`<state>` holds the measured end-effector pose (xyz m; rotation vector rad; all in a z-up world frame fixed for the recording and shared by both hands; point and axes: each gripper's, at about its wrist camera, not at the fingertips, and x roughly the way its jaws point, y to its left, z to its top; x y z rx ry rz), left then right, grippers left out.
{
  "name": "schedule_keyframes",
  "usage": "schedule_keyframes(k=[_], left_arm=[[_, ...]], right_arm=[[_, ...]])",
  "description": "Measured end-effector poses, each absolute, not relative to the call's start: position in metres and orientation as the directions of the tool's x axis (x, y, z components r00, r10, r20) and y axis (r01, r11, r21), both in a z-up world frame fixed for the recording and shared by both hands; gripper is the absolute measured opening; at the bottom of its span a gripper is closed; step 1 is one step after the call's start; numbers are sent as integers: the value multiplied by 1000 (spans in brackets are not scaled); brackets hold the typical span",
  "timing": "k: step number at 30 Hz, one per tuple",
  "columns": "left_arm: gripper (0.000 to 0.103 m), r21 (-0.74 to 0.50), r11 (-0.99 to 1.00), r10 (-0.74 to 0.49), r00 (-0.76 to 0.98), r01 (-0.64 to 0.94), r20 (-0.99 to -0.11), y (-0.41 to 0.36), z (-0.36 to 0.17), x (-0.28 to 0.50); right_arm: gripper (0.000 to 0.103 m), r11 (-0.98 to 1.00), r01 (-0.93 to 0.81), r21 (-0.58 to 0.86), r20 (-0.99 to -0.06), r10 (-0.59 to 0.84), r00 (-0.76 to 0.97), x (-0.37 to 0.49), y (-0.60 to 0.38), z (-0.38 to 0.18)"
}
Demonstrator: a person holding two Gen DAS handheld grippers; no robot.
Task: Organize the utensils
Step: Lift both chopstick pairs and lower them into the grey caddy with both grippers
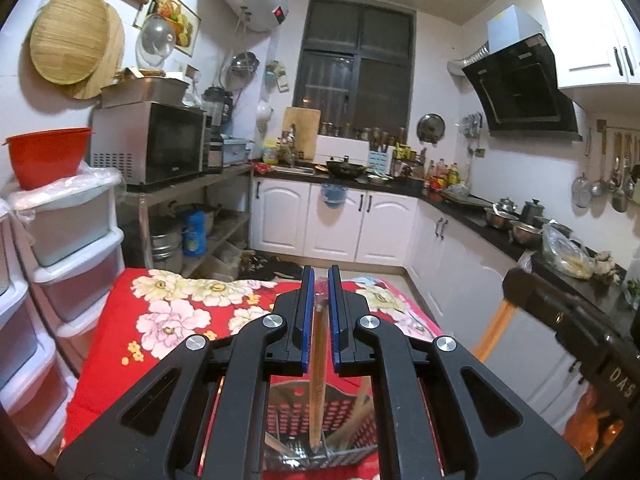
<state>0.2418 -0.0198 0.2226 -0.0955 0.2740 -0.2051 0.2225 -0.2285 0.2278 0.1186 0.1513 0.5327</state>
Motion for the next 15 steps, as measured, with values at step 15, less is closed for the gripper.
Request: schedule_keyframes(k=[15], left_arm=[[2, -113, 983, -168, 946, 142, -277, -19, 189, 264]], right_arm=[[6, 885, -447, 128, -112, 461, 880, 259, -210, 201]])
